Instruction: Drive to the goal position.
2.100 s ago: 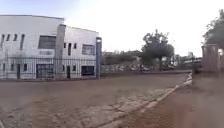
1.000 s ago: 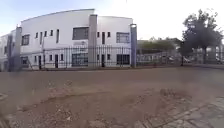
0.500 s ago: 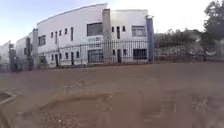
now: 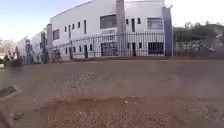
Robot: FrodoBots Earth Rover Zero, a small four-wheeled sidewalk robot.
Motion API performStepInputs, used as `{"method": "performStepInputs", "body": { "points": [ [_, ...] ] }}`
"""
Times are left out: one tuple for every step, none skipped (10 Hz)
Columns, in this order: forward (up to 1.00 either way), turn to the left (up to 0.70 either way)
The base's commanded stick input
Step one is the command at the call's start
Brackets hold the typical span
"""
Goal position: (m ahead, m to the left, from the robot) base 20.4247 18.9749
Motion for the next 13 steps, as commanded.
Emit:
{"method": "performStepInputs", "body": {
  "points": [
    [1.0, 0.0],
    [1.0, 0.0],
    [1.0, 0.0],
    [1.0, 0.0],
    [1.0, 0.0],
    [1.0, 0.0],
    [1.0, 0.0],
    [1.0, 0.04],
    [1.0, 0.15],
    [1.0, 0.26],
    [1.0, 0.27],
    [1.0, 0.27],
    [1.0, 0.27]
  ]
}}
